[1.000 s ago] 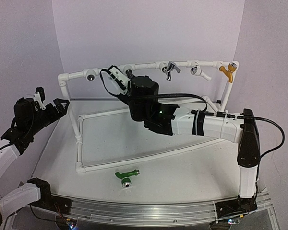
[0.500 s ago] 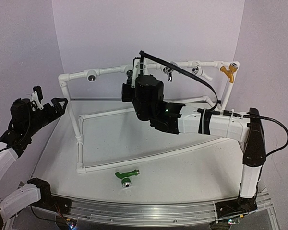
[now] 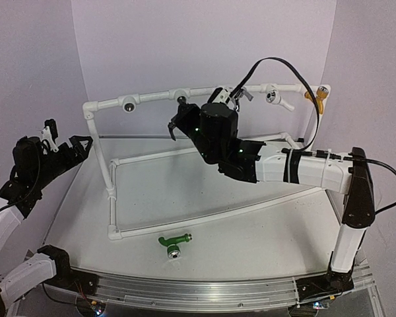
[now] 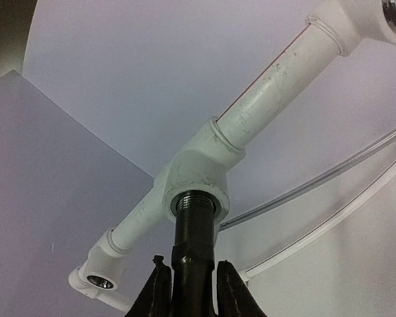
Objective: Install the water faucets
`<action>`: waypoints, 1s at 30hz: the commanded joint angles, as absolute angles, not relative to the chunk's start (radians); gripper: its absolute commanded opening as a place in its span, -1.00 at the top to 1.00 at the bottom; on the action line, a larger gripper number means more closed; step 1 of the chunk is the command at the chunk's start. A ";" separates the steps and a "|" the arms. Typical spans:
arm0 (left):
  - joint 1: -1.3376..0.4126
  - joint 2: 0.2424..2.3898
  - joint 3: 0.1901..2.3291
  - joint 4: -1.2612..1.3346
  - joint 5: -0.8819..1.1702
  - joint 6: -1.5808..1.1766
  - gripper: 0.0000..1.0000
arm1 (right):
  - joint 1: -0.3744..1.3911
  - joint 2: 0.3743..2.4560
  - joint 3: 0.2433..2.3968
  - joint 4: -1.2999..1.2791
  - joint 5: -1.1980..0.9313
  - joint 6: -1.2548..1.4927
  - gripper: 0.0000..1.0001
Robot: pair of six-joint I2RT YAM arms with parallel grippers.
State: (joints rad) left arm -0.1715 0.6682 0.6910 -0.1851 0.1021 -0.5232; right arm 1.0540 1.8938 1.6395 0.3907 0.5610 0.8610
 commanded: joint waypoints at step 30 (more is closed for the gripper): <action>-0.171 0.704 0.716 -0.186 0.070 -0.471 -0.94 | 1.121 1.493 1.424 0.002 -0.010 -0.188 -0.97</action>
